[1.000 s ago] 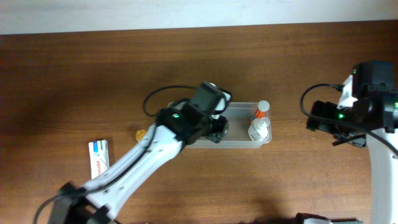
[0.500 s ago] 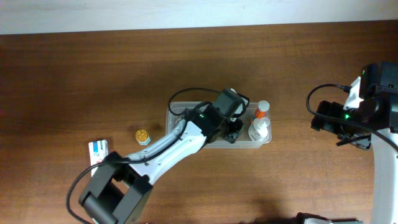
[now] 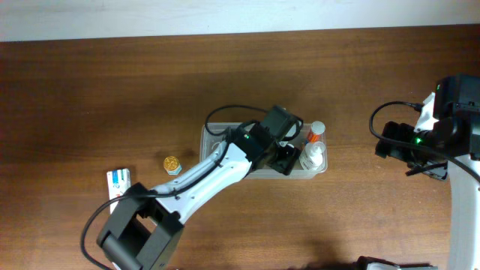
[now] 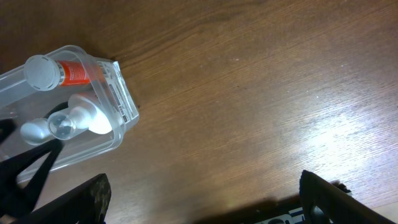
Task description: Pack container
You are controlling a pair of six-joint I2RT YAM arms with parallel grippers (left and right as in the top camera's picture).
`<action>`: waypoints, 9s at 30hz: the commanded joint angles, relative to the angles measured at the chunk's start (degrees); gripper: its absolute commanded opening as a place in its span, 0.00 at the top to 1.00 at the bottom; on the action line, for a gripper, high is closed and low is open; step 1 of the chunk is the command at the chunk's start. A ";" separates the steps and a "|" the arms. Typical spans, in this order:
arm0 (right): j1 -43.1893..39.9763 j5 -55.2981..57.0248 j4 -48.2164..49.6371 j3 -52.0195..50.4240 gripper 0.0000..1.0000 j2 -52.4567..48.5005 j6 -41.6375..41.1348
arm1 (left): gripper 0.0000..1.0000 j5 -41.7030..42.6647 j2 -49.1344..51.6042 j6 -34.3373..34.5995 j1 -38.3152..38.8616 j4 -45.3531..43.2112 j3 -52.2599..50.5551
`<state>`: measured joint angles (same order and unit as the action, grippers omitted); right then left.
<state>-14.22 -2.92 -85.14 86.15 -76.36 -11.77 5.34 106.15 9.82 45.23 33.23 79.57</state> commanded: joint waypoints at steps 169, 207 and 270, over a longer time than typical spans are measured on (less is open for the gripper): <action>-0.44 -0.31 0.07 -0.11 0.11 0.00 0.98 | 0.01 -9.57 -6.19 8.55 -59.78 16.22 -25.20; -0.44 -0.28 0.09 -0.11 0.11 0.00 0.98 | 0.74 -2.80 -24.59 1.62 -42.51 19.67 -8.37; 12.72 3.10 13.14 -0.11 0.02 7.69 5.31 | 0.01 -4.46 -35.63 -10.01 -41.97 17.79 -4.42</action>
<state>-1.80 -1.43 -72.69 85.95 -75.26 -6.24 -0.80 78.08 -1.08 3.42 50.17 75.20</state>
